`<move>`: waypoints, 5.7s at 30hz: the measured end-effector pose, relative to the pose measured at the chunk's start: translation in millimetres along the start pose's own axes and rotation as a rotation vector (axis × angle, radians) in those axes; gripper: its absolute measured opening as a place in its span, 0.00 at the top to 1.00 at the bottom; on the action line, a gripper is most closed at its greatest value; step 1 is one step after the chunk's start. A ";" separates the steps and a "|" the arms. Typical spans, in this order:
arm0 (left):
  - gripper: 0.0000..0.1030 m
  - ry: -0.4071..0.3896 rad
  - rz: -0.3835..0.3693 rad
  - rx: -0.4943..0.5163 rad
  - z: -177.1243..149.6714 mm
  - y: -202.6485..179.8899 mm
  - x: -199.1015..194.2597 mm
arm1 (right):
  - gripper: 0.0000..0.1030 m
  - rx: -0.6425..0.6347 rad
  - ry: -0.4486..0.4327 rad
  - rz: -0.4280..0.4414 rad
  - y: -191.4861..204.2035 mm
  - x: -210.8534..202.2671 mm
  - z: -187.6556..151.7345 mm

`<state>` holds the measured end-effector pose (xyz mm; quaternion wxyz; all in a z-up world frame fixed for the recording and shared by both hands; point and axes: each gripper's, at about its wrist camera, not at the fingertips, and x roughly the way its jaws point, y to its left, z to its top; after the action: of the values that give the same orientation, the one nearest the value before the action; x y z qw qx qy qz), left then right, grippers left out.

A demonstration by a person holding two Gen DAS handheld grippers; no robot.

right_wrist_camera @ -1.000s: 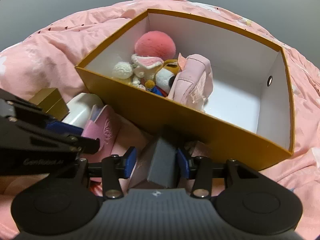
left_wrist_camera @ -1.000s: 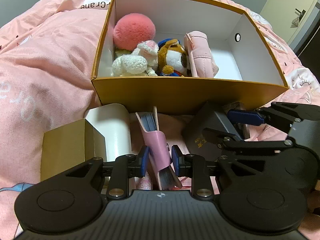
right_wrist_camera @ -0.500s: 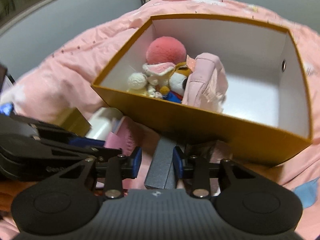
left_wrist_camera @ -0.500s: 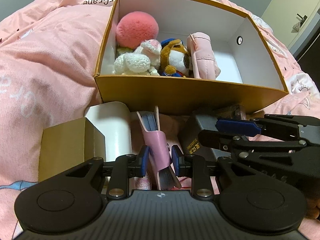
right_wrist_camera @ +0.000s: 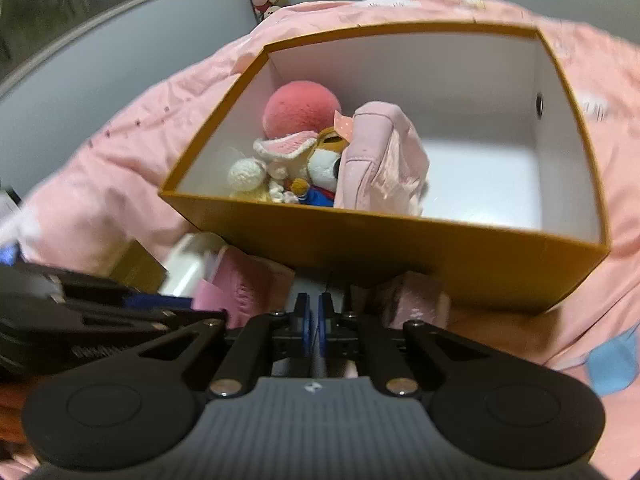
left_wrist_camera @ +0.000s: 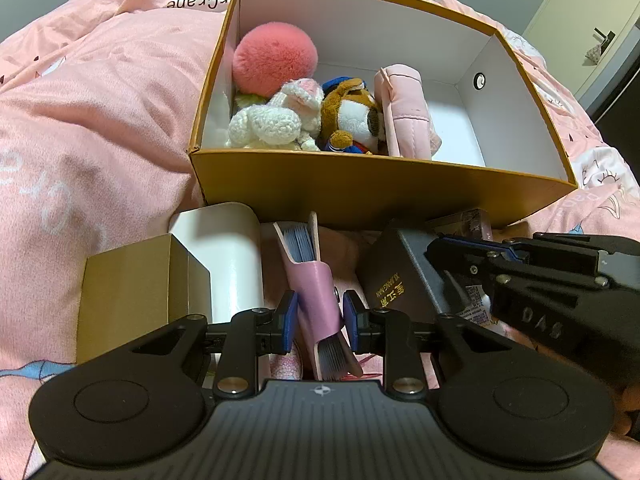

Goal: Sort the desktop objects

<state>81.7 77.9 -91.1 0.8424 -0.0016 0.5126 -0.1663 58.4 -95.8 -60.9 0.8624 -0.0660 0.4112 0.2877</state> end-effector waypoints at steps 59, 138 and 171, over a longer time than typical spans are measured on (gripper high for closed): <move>0.76 -0.059 -0.017 0.000 4.3 -8.7 -30.4 | 0.65 0.062 0.043 0.067 -20.8 -33.8 17.8; 0.75 -0.118 -0.162 -0.017 86.4 -29.8 23.1 | 0.65 -0.010 0.034 -0.277 -61.2 22.5 73.7; 0.75 -0.101 -0.261 -0.059 82.7 -27.9 33.5 | 0.58 0.309 0.199 -0.094 -89.3 36.9 69.9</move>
<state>159.4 28.1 -75.9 0.8379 -0.1015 0.4696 -0.2589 172.8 -128.7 -53.7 0.8298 0.0200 0.5302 0.1728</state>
